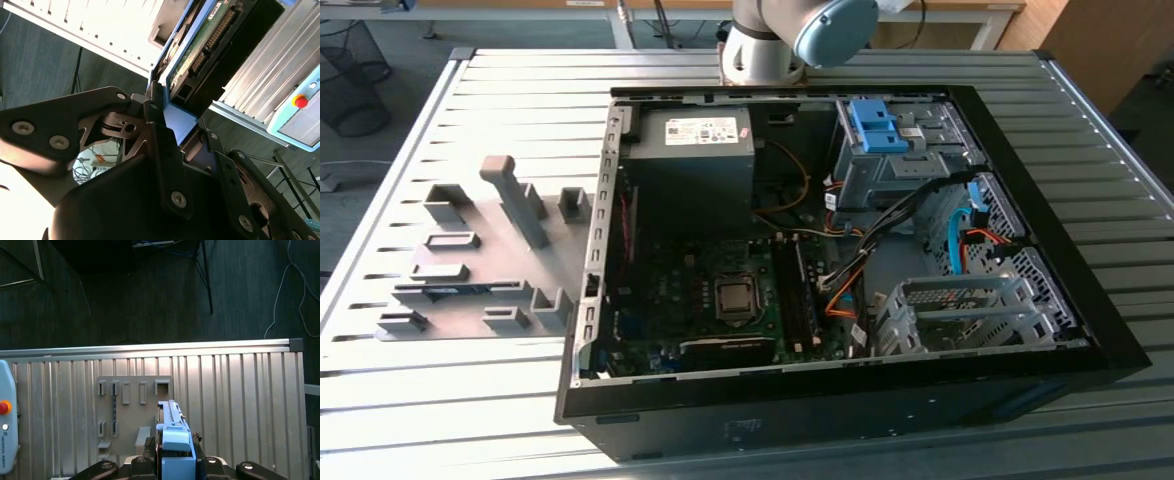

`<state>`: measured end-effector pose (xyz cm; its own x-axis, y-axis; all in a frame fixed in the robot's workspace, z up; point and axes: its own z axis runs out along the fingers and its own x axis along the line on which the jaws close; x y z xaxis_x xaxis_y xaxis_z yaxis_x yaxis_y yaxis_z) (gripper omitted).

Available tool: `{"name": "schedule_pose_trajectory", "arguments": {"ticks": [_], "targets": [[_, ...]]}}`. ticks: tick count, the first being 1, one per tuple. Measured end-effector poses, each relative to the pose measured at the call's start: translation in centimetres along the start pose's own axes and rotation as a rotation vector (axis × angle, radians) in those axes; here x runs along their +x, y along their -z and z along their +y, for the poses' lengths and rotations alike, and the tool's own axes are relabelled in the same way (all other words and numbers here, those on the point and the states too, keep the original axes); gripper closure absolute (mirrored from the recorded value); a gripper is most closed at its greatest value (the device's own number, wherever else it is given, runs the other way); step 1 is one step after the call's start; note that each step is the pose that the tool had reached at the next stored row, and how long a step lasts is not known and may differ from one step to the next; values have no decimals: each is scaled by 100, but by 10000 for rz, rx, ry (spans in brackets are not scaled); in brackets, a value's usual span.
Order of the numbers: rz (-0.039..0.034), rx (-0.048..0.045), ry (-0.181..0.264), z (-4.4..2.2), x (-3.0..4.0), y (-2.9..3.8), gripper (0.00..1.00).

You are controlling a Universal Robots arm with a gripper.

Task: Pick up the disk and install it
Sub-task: 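Pick up the disk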

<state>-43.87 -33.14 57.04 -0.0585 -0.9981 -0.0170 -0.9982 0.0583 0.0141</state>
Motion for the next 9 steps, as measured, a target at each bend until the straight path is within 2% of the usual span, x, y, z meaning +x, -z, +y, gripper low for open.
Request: {"name": "schedule_pose_trajectory", "arguments": {"ticks": [5,9], "targets": [[0,1,0,1,1,19,64],[0,-1,0,-3,46,20,64]]}}
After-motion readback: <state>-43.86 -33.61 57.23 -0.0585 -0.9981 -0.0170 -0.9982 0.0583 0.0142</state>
